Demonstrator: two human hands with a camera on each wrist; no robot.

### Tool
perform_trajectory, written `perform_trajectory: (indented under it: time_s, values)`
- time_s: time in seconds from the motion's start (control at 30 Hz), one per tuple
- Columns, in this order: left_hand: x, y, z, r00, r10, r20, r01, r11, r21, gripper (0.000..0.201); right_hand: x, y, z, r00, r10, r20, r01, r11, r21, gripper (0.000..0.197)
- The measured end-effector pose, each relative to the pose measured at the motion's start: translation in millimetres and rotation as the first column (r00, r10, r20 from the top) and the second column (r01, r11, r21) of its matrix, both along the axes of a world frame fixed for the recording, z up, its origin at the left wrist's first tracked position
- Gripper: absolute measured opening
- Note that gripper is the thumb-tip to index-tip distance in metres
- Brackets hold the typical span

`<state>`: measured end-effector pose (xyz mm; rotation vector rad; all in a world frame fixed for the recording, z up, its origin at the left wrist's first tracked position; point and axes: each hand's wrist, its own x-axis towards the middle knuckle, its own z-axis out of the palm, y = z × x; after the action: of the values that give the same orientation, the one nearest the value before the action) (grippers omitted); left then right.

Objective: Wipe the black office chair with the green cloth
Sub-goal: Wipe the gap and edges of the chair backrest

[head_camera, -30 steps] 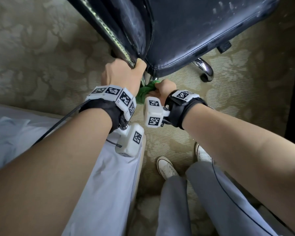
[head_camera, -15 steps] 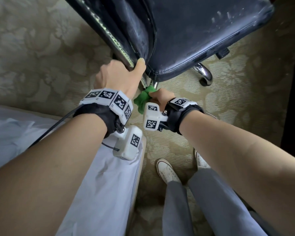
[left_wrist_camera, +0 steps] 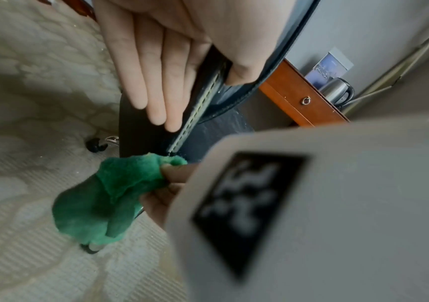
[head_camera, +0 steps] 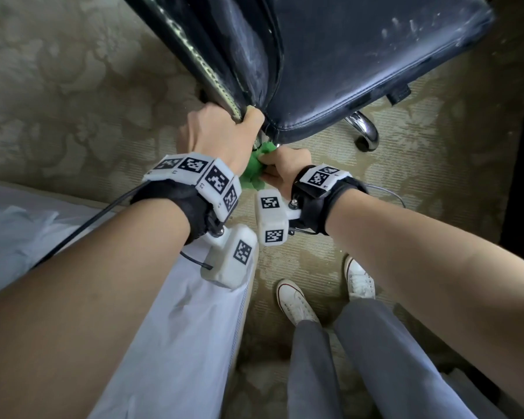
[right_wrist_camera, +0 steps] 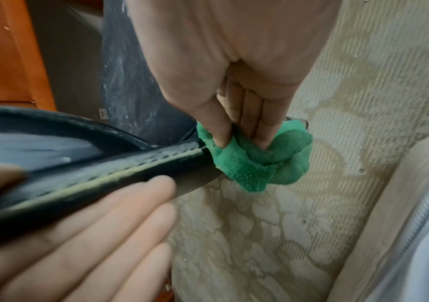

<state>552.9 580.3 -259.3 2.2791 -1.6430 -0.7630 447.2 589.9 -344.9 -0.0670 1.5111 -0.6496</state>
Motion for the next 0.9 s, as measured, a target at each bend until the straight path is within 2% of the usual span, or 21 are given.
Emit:
perform_trajectory:
  time_s: [0.13,0.27,0.43,0.63,0.8,0.9]
  values:
    - [0,1,3,1.000,-0.009,-0.027,0.009,1.000,0.009,0.065,8,5,1,0.999,-0.038,0.031,0.037,0.999,0.036,0.021]
    - [1,1,1,0.998,-0.056,0.012,0.056,0.998,0.003,0.072,4,10,3,0.994,-0.081,0.076,0.082,0.997,-0.009,0.009]
    - [0,0,-1,0.992,-0.107,0.070,0.109,0.994,-0.022,0.068,-5,6,10,0.997,-0.032,0.072,0.038,0.995,-0.093,0.012]
    - [4,-1,-2,0.989,-0.121,0.087,0.123,0.992,-0.023,0.068,-2,0,15,0.998,0.069,-0.004,-0.069,0.995,-0.073,0.009]
    - [4,-3,-3,0.988,-0.124,0.094,0.125,0.992,-0.009,0.070,-7,-1,27,0.998,0.054,0.032,-0.049,0.989,-0.139,0.008]
    - [3,-2,-4,0.989,-0.115,0.091,0.116,0.993,-0.005,0.071,-7,-1,27,0.998,0.063,0.006,-0.061,0.985,-0.161,0.009]
